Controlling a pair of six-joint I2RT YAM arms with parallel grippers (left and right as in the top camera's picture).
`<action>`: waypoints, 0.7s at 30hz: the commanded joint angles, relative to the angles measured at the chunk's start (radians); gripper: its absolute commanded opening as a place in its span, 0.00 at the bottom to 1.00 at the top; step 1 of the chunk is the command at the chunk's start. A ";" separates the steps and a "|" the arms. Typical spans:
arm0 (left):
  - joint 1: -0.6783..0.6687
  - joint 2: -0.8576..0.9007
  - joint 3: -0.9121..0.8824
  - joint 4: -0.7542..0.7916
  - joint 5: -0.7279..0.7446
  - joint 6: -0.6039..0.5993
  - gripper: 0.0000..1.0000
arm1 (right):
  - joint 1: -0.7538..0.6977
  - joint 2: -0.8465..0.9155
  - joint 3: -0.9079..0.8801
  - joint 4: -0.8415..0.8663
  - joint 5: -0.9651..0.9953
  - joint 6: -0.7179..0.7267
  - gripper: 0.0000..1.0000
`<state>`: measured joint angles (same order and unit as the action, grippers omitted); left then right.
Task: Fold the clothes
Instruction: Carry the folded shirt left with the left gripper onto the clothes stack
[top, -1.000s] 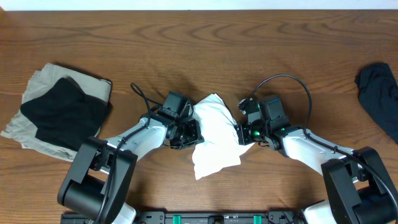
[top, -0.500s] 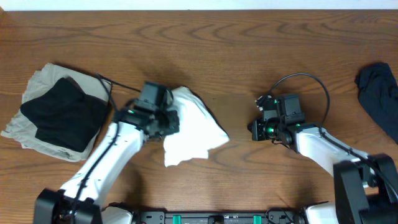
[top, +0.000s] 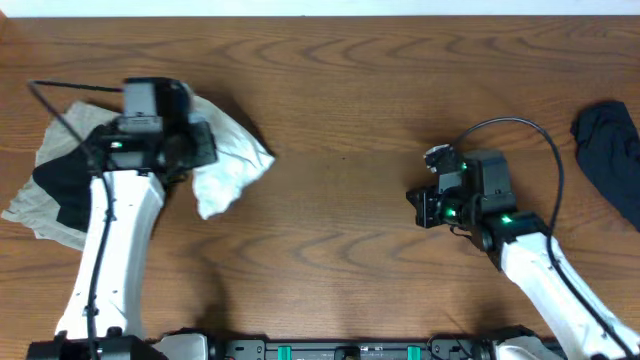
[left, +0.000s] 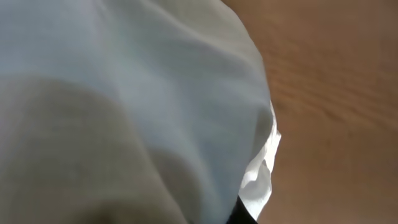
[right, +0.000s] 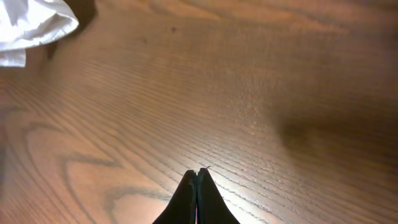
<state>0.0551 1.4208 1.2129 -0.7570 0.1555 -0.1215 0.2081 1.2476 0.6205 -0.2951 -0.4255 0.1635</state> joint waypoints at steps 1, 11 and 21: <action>0.063 0.021 0.053 0.015 -0.011 0.039 0.06 | -0.020 -0.060 0.000 -0.021 0.000 -0.023 0.01; 0.186 0.102 0.154 0.060 -0.011 0.051 0.06 | -0.020 -0.113 0.000 -0.093 0.007 -0.049 0.01; 0.374 0.115 0.181 0.055 -0.010 0.049 0.06 | -0.020 -0.113 0.000 -0.109 0.011 -0.050 0.01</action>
<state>0.3786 1.5375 1.3605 -0.7048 0.1501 -0.0841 0.1936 1.1435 0.6205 -0.4023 -0.4175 0.1314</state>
